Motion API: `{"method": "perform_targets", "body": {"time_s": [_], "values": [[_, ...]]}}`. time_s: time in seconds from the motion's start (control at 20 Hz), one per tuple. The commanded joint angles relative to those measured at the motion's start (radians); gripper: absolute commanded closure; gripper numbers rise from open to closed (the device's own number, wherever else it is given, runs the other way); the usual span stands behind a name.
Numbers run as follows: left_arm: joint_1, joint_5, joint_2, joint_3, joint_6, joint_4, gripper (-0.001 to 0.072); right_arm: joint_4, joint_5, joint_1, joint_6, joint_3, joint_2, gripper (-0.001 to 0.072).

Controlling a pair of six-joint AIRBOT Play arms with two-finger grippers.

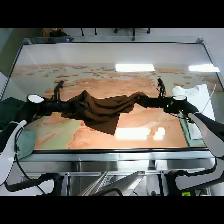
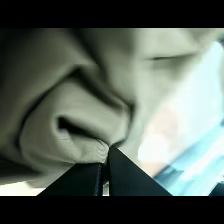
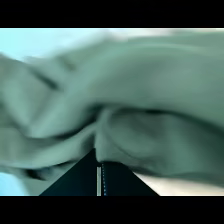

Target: Fold the shirts.

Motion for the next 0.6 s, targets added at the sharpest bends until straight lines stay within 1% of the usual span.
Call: {"method": "perform_targets", "body": {"time_s": [0.0,0.1,0.25,0.4,0.5,0.55], "values": [[0.039,-0.128,0.145,0.170,-0.082,-0.017,0.0688,0.030,0.141,0.000,0.012,0.152,0.104,0.0694],[0.080,-0.150,0.264,0.332,-0.140,-0.021,0.0688,0.030,0.159,0.000,0.029,0.314,0.212,0.0694],[0.151,-0.129,0.424,0.668,-0.186,-0.019,0.0688,-0.004,0.157,0.000,0.034,0.625,0.357,0.0694],[0.234,-0.106,0.519,1.029,-0.195,-0.001,0.0688,-0.155,0.152,0.000,0.103,0.902,0.462,0.0694],[0.304,-0.099,0.565,1.190,-0.196,0.038,0.0688,-0.242,0.135,0.000,0.120,0.993,0.520,0.0694],[0.336,-0.094,0.594,1.219,-0.196,0.073,0.0688,-0.266,0.124,0.000,0.119,1.008,0.551,0.0694]]}}
